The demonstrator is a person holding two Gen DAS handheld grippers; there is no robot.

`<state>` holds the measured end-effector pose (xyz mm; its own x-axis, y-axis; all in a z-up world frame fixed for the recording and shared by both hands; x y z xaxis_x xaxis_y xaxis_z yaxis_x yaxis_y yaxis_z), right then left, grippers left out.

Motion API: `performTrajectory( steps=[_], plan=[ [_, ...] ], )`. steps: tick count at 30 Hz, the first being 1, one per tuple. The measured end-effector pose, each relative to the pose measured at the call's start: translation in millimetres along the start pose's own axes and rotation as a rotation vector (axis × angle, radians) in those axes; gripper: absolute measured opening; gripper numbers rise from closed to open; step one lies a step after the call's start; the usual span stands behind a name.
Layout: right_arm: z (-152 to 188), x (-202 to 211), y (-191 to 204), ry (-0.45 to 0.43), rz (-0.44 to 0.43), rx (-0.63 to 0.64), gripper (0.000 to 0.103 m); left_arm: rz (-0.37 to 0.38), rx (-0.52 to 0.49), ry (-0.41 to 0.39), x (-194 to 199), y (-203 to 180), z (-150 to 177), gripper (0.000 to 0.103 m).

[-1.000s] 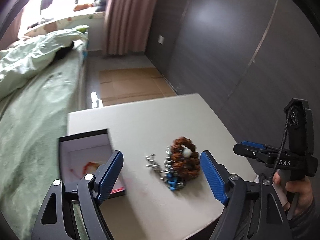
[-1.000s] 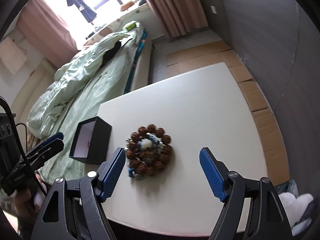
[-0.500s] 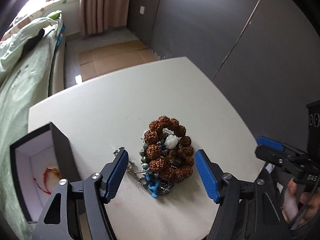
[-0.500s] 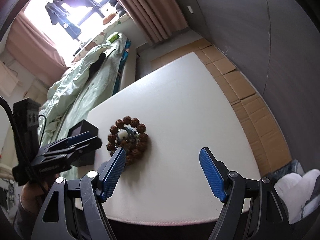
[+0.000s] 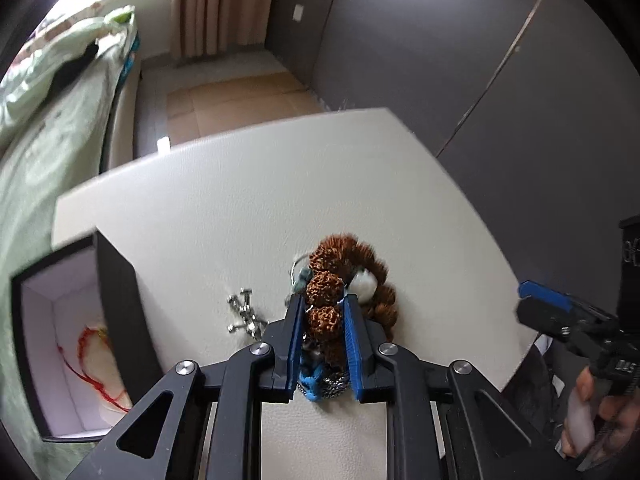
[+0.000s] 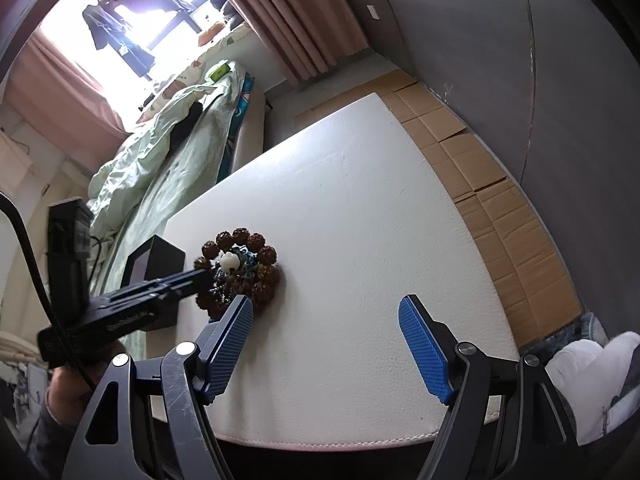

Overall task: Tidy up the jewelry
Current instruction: 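Carry the bead bracelet into the box with the left gripper while the right grasps the silver bead chain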

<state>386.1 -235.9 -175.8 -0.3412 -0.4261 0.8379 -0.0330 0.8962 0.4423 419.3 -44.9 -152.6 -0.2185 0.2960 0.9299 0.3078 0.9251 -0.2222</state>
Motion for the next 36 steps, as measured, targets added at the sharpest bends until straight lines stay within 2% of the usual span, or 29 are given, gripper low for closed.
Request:
performTrajectory(
  steps=[13,22,29,34,36],
  plan=[
    [-4.8,-1.3,6.9,0.002,-0.044,0.011,0.077,0.025,-0.045,-0.126,68.3,-24.6,-8.6,0.02],
    [-17.5,-16.6,27.1,0.035,-0.082,0.054,0.076,0.032,-0.013,-0.19,102.9,-10.8,-7.8,0.02],
    [-26.2,-36.5,49.8,0.078,-0.099,0.11,0.076,0.007,0.023,-0.228,119.9,5.3,-2.0,0.02],
    [-36.3,-66.2,69.8,0.148,-0.084,0.17,0.062,-0.011,0.065,-0.243,128.4,23.7,6.0,0.02],
    [-40.2,-76.1,75.0,0.17,-0.078,0.183,0.062,-0.018,0.088,-0.25,132.4,32.1,10.6,0.02]
  ],
)
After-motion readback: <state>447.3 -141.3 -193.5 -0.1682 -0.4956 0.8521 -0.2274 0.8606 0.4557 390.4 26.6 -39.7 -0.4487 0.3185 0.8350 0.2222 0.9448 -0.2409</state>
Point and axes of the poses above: each gripper's, at about its wrist camera, not at the fingertips, and x roughly against the way its jaws point, y to its left, z to its underside, the point moved 2 cm from there along -x, roughly the way its jaws point, and after that the axes turned 12 degrees about y, right-handed, at the moved point
